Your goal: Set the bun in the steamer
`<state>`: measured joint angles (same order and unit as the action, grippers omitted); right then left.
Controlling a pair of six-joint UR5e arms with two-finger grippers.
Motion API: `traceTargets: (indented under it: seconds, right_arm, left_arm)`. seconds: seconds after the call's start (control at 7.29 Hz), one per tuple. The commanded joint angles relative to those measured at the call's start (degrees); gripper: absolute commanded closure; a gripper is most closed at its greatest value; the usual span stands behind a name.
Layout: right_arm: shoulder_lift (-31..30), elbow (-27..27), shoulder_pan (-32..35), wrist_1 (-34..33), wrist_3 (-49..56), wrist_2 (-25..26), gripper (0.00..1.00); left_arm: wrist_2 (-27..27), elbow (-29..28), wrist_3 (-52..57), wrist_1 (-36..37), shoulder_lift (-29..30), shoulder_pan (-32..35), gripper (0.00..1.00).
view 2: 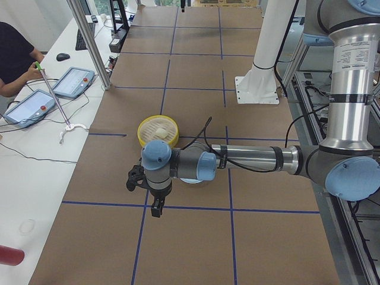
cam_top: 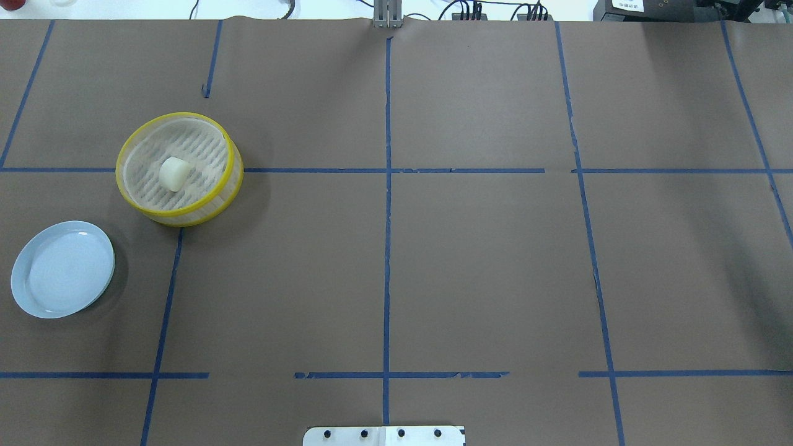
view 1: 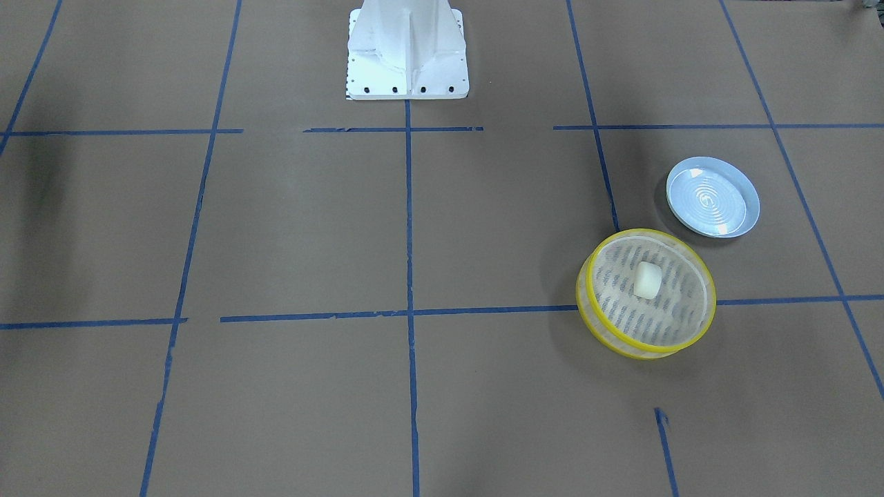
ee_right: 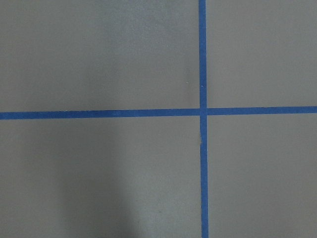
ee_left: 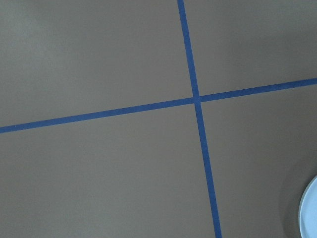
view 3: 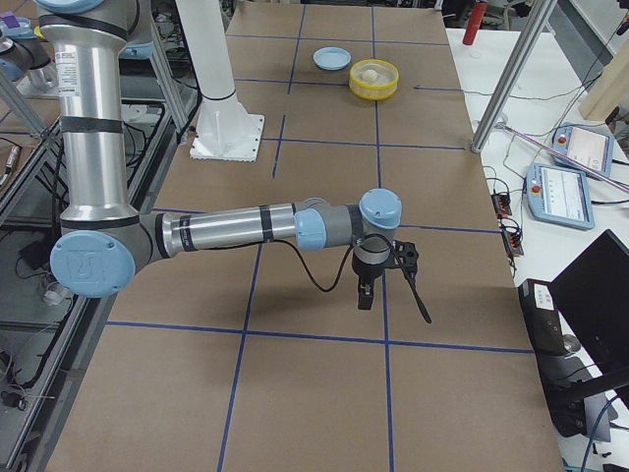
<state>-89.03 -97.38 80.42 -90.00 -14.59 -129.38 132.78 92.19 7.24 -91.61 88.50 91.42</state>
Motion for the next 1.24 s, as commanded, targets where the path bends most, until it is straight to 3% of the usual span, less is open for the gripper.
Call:
traceTargets:
  seconds: [0.0, 1.1]
  right_arm:
    - [0.0, 0.0, 0.0, 0.0, 0.0, 0.0, 0.0]
    - [0.0, 0.0, 0.0, 0.0, 0.0, 0.0, 0.0]
  left_arm:
    - [0.38, -0.26, -0.04, 2.74, -0.52, 0.08, 0.0]
    - [0.29, 1.67, -0.04, 3.72, -0.35, 0.6, 0.0]
